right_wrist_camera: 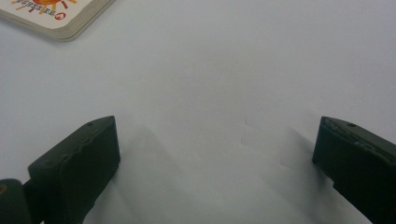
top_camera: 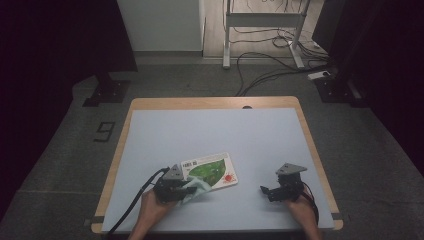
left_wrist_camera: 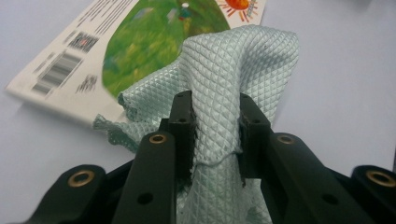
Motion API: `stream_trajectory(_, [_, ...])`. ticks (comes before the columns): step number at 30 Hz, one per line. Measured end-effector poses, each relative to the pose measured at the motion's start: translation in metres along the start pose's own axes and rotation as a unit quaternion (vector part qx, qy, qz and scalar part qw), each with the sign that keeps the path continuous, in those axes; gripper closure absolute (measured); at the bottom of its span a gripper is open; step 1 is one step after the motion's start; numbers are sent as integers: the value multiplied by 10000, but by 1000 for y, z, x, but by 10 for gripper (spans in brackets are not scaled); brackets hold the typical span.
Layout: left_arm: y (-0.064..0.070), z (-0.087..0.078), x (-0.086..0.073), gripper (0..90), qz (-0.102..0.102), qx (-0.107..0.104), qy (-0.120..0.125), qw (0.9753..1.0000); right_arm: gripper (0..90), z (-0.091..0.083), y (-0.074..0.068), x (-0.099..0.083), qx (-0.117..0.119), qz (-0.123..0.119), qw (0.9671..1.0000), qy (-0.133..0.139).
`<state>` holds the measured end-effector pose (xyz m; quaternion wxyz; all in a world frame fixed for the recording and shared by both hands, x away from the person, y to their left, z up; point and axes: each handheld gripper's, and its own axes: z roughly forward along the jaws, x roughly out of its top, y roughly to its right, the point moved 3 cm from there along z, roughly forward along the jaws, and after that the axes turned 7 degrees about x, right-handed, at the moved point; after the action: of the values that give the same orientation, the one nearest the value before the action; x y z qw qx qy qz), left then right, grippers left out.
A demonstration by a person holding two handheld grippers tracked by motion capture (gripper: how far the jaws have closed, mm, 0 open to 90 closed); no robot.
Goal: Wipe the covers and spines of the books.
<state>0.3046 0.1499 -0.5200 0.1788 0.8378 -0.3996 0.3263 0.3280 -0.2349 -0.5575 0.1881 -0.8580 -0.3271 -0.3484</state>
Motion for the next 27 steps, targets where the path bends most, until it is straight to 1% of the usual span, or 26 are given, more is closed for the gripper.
stream_trajectory(6, [-6, -10, -10, 721, -183, 35, 62, 9998, 0, 0, 0, 0, 1, 0, 10000, 0])
stream_trajectory(8, [-10, -14, -10, 720, -206, 177, 68, 9996, 0, 0, 0, 0, 1, 1, 10000, 0])
stream_trajectory(10, [-16, -20, -8, 721, -302, 260, 126, 9991, 0, 0, 0, 0, 1, 1, 10000, 0])
stream_trajectory(11, [-21, -24, -7, 721, -363, 313, 171, 9987, 0, 0, 0, 0, 0, 1, 10000, 0])
stream_trajectory(14, [-34, -32, -6, 720, -424, 531, 211, 9975, 0, 0, 0, 0, 1, 1, 10000, 0])
stream_trajectory(15, [-40, -36, -6, 720, -462, 647, 205, 9966, 0, 0, 0, 0, 3, 1, 10000, -1])
stream_trajectory(18, [-56, -45, -6, 718, -638, 824, 269, 9942, 0, 0, 0, 0, 2, 2, 10000, -1])
stream_trajectory(20, [-65, -50, -6, 715, -720, 945, 326, 9924, 0, 0, 0, 0, 0, 0, 10000, 1])
stream_trajectory(21, [-73, -54, -5, 713, -770, 1065, 311, 9908, 0, 0, 0, 0, 1, 0, 10000, 0])
stream_trajectory(24, [-84, -58, -4, 712, -790, 1314, 258, 9878, 0, 0, 0, 0, 1, 0, 10000, 0])
stream_trajectory(25, [-90, -61, -4, 712, -827, 1419, 262, 9861, 0, 0, 0, 0, 1, 0, 10000, 1])
stream_trajectory(27, [-100, -64, -3, 712, -907, 1497, 272, 9842, 0, 0, 0, 0, 1, 0, 10000, 0])
